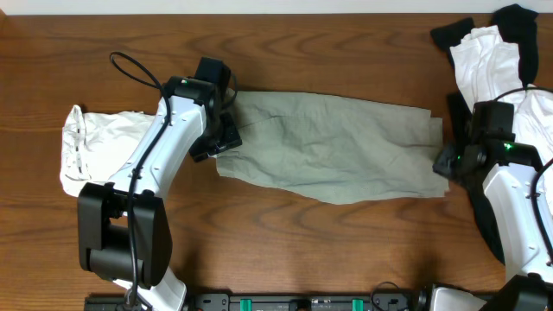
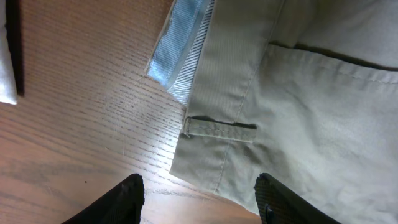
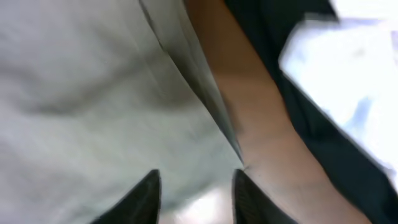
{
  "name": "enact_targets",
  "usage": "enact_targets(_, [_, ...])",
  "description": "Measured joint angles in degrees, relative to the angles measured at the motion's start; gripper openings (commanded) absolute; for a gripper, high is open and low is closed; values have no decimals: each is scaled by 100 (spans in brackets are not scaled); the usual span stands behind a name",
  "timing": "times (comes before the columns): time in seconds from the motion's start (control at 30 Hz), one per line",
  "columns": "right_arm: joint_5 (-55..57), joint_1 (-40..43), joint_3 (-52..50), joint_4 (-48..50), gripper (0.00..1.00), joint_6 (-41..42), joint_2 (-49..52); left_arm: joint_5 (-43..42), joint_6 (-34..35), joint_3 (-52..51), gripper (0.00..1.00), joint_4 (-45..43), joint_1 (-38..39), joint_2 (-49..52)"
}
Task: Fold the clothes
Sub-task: 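Pull the trousers' right edge rightward with the right gripper to smooth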
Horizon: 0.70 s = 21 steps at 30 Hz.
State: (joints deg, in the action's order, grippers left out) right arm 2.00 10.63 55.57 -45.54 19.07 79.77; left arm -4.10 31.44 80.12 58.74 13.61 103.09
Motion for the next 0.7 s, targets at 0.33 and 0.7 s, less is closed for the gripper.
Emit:
enact_targets(0.33, [-610, 17, 2, 651, 64, -407, 221, 0, -22, 0, 60, 90, 0, 0])
enact_targets(0.7, [-758, 361, 0, 1257, 99, -750, 1939, 0, -24, 2, 60, 90, 0, 0])
